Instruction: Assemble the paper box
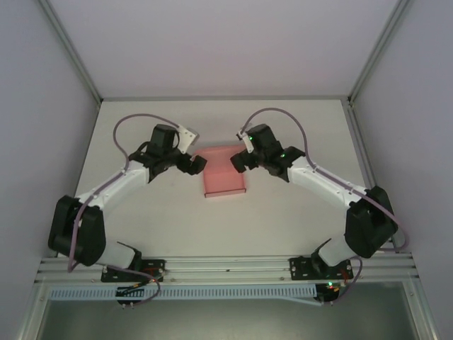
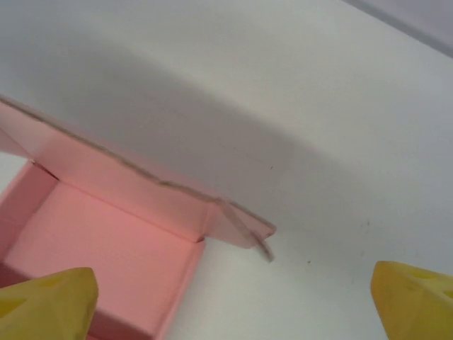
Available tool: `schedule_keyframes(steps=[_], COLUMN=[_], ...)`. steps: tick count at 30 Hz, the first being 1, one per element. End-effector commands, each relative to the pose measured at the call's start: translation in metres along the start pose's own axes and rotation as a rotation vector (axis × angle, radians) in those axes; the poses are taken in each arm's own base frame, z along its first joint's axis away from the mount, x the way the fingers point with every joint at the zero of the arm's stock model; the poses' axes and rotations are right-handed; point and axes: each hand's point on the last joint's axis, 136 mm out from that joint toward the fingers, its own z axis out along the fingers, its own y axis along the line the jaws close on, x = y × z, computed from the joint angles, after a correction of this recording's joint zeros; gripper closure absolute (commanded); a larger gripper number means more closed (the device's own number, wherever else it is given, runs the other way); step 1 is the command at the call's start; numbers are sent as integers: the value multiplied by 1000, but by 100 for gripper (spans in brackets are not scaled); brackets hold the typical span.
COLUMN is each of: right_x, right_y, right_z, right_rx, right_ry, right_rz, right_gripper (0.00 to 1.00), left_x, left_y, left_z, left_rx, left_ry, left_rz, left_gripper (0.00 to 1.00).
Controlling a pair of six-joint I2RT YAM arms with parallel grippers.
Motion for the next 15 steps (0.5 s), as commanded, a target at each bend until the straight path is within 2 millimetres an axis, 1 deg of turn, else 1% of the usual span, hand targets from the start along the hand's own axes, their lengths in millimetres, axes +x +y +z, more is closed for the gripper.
schedule_keyframes(steps=[1,2,3,6,7,8,10,11,12,15], right_x=[-3,-1,1,9,10,9,9,9,10,10], right_y=[3,-2,-1,9,11,9,3,0,-1,-1], right_z=[8,13,16,26,29,33,40,44,46,51], right_rx=[-186,-171,-182,-258,-277,-266,-233,-219,-215,-216], right_ry=[27,47,67,99,110,117,139,150,157,158], right_rz=[-196,-213,-260,-369,-384,-386,-384,-380,-378,-383], right_gripper=[12,16,21,21,21,23,36,40,42,48], left_x=[-5,-1,1,7,9,8,7,7,8,11], left_y=[-8,-8,-9,-13,-14,-15,-17,-17,-16,-17], left_z=[5,8,9,12,12,12,13,14,16,23], left_rx=[79,85,94,116,125,133,143,147,148,165], left_ry=[43,62,73,86,88,86,86,91,100,124], left_rz=[111,120,128,157,165,174,182,184,185,192], left_gripper=[5,7,9,13,16,20,27,34,39,46])
